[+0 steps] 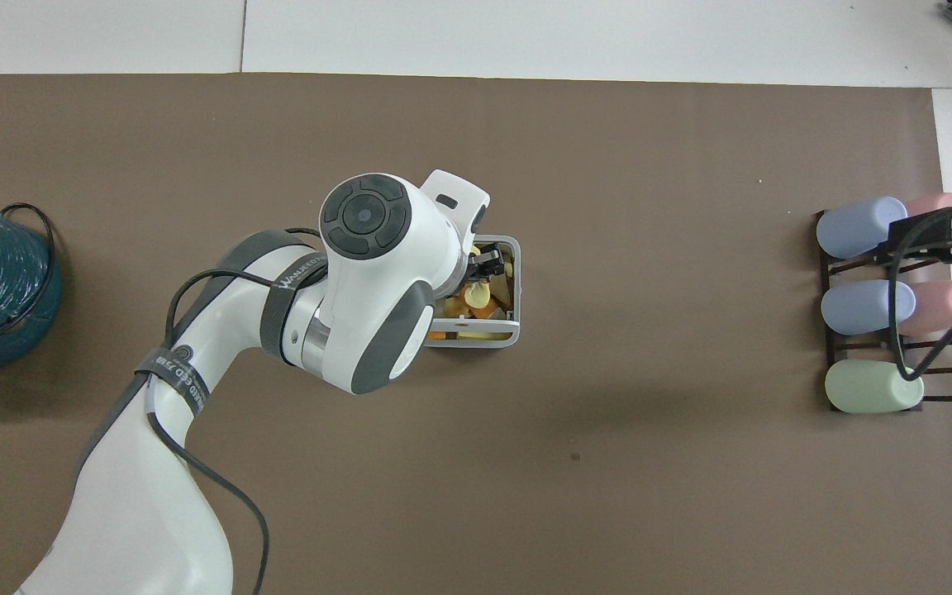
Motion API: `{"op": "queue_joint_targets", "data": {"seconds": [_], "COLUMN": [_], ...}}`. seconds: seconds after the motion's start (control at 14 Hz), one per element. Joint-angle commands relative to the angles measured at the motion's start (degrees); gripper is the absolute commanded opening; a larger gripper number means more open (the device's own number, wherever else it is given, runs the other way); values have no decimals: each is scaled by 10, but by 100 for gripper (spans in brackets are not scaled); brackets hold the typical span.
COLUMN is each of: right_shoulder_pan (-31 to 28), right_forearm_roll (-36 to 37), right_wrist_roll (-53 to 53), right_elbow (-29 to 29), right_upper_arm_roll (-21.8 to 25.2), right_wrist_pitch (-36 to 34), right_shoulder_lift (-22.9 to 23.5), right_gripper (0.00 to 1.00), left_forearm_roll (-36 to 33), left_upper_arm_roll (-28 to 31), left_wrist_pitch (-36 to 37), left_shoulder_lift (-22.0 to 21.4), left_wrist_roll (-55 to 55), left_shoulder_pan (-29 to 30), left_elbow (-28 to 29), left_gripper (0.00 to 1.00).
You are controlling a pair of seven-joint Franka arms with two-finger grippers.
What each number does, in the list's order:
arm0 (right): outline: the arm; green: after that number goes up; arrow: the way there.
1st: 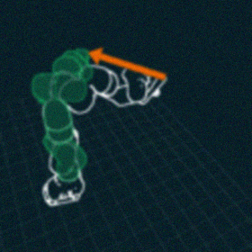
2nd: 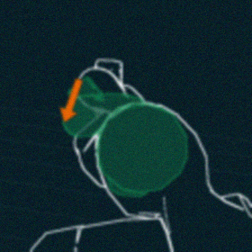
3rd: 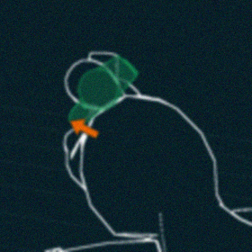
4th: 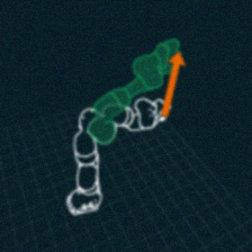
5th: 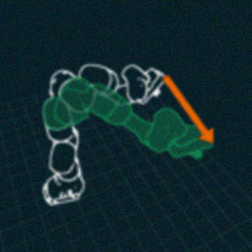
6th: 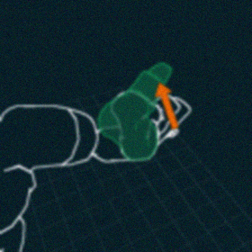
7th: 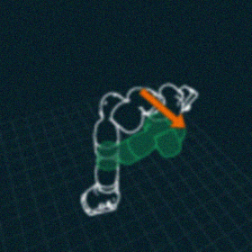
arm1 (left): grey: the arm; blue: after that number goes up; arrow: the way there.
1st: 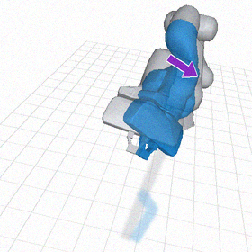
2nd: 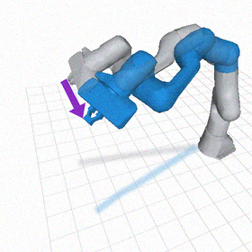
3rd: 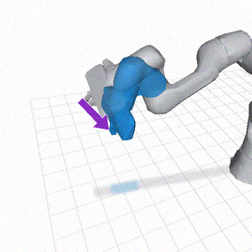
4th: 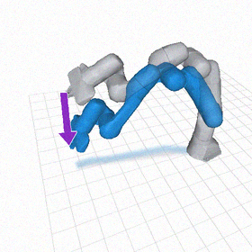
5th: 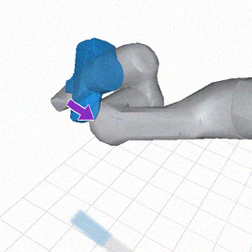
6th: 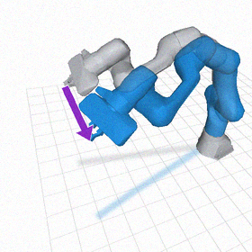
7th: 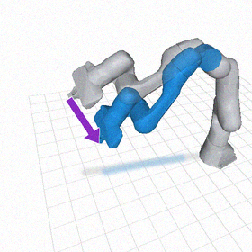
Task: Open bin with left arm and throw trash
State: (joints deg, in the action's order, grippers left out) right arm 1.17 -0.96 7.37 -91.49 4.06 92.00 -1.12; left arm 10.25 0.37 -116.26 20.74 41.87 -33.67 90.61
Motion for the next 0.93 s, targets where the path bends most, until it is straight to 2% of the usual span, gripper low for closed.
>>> {"op": "queue_joint_targets", "data": {"seconds": [0.0,0.29,0.57,0.71,0.86], "right_shoulder_pan": [-2,-4,-1,-1,0], "right_forearm_roll": [-4,-4,-4,-3,2], "right_wrist_roll": [-13,-12,-11,-12,-18], "right_elbow": [-16,-19,-31,-32,-30], "right_upper_arm_roll": [-3,-3,-3,-3,-3], "right_wrist_pitch": [-3,-2,3,3,4], "right_shoulder_lift": [-16,-18,-24,-24,-24], "right_gripper": [100,100,100,100,100], "left_forearm_roll": [-1,-1,-25,-57,-79], "left_upper_arm_roll": [2,4,5,2,2], "left_wrist_pitch": [64,151,256,270,298], "left_shoulder_lift": [-6,-18,-27,-65,-82], "left_wrist_roll": [-3,-26,-138,-212,-288], "left_shoulder_pan": [19,71,130,166,210], "left_elbow": [-32,-74,-112,-107,-105], "left_gripper": [100,100,100,100,100]}}
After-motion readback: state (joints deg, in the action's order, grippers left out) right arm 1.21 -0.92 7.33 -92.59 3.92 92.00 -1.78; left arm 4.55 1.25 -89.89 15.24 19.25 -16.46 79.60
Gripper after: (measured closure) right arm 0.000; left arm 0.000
